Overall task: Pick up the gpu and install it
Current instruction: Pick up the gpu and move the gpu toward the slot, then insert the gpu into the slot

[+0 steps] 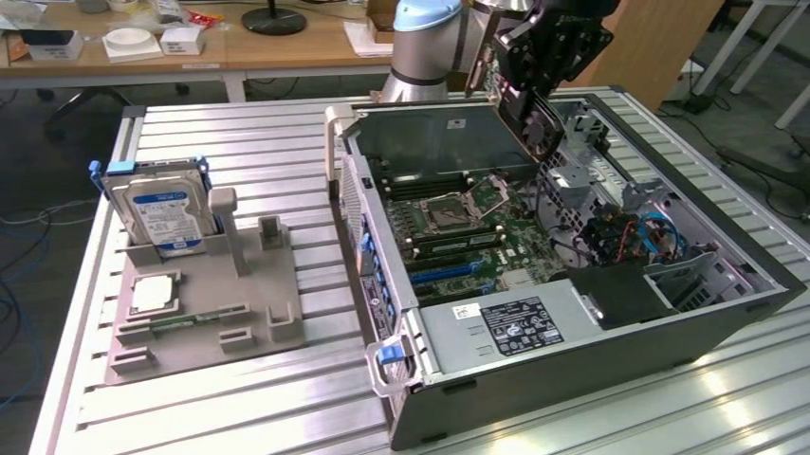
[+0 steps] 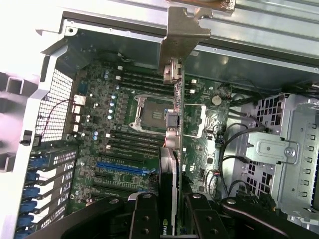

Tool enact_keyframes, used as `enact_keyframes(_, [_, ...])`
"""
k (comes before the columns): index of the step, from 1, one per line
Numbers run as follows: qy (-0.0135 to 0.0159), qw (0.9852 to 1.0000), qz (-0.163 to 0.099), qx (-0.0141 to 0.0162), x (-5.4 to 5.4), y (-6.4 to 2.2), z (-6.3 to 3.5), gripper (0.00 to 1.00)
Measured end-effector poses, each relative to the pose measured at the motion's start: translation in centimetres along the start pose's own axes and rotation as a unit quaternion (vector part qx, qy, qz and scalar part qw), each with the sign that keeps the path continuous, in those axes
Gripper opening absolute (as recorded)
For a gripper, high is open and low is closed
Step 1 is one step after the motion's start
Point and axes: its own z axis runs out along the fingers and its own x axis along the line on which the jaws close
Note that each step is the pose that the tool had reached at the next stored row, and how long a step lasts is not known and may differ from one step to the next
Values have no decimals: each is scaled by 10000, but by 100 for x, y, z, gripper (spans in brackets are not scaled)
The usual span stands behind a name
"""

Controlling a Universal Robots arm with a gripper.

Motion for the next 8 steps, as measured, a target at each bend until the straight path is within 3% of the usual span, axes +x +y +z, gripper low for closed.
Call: enact_keyframes(8, [0,10000,0,0,0,0,0,27])
